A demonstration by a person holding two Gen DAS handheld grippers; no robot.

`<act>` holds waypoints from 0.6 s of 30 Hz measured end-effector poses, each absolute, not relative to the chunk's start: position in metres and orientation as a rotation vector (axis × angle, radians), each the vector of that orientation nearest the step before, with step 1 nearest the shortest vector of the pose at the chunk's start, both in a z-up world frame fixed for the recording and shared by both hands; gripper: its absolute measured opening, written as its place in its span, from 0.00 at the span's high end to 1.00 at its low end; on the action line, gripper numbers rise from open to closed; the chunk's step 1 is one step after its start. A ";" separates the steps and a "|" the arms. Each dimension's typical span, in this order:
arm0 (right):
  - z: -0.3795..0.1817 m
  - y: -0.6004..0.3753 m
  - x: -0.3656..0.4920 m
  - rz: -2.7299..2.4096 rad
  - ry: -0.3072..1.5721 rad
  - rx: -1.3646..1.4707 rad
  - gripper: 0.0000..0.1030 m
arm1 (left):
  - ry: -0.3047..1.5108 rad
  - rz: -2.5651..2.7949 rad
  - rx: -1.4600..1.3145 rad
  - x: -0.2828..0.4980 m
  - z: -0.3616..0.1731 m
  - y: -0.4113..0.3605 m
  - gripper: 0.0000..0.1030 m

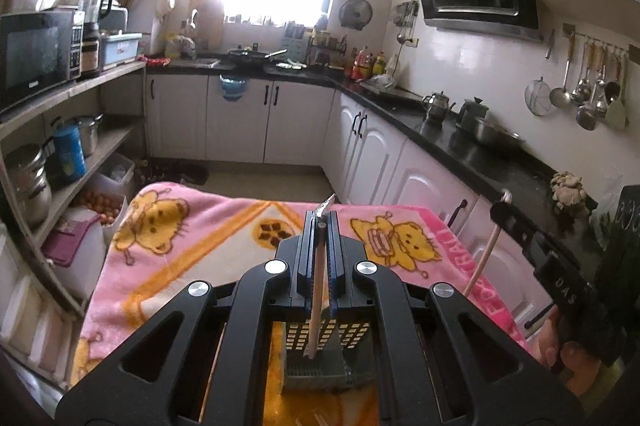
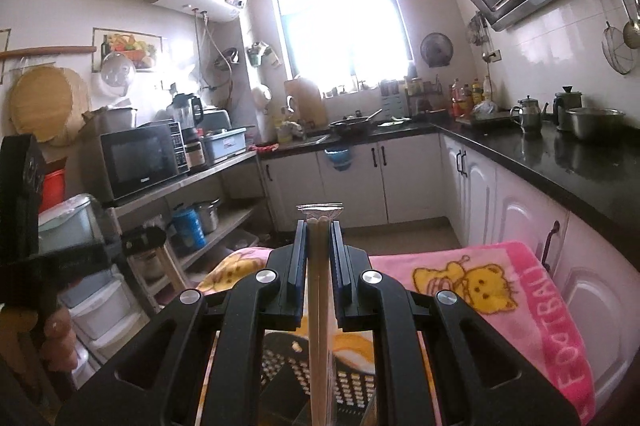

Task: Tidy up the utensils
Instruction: 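Lift the chopsticks and carry both tools over the green mesh caddy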

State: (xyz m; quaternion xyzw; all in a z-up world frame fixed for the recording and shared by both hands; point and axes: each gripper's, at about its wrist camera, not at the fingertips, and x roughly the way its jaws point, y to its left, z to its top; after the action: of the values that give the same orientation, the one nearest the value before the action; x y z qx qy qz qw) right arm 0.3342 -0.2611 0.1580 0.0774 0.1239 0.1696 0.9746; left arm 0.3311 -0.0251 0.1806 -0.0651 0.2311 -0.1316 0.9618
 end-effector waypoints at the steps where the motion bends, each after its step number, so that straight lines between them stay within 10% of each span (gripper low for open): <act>1: 0.155 -0.259 0.337 0.336 0.246 0.148 0.89 | 0.475 -0.269 -0.136 0.334 0.176 -0.025 0.99; 18: 0.085 -0.249 0.363 0.302 0.300 0.170 0.89 | 0.556 -0.260 -0.125 0.350 0.112 -0.031 0.99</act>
State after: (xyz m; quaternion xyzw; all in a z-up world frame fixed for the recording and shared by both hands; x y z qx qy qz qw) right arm 0.3630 -0.2490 0.0846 0.0841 0.1488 0.1496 0.9739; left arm 0.3498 -0.0309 0.1116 -0.0613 0.2733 -0.1279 0.9514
